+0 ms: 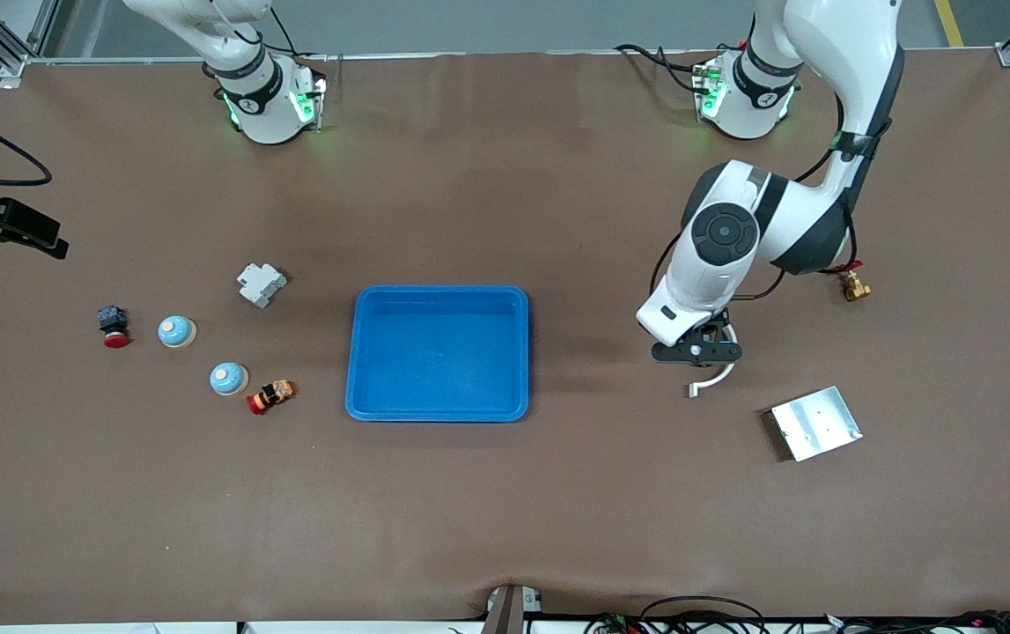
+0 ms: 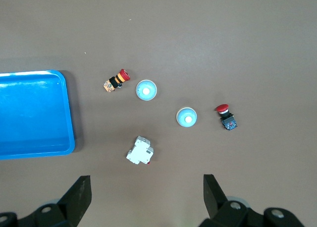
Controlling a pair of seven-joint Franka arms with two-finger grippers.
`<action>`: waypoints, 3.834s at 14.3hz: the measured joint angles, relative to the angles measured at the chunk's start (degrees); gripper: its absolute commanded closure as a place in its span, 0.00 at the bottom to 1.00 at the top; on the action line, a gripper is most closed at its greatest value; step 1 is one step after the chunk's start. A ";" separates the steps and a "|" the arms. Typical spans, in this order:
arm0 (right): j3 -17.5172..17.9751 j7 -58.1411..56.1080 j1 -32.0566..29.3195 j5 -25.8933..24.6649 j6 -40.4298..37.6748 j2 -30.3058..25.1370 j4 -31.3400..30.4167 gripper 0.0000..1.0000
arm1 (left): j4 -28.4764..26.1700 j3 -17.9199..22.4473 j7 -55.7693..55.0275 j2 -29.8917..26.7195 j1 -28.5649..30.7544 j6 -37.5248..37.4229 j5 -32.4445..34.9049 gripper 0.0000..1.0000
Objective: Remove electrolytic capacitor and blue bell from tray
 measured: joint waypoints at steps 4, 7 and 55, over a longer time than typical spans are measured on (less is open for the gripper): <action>0.00 0.00 0.00 0.00 0.00 0.00 0.00 0.00 | -7.36 0.01 9.82 -3.15 5.64 5.59 0.00 1.00; -0.01 0.00 0.00 0.00 0.00 0.00 0.00 0.00 | -11.58 0.02 15.27 -4.28 9.10 10.76 0.01 1.00; -0.14 0.01 -0.04 0.01 -0.06 0.02 -0.02 0.00 | -12.80 -0.02 21.29 -1.36 20.92 16.59 -0.07 0.00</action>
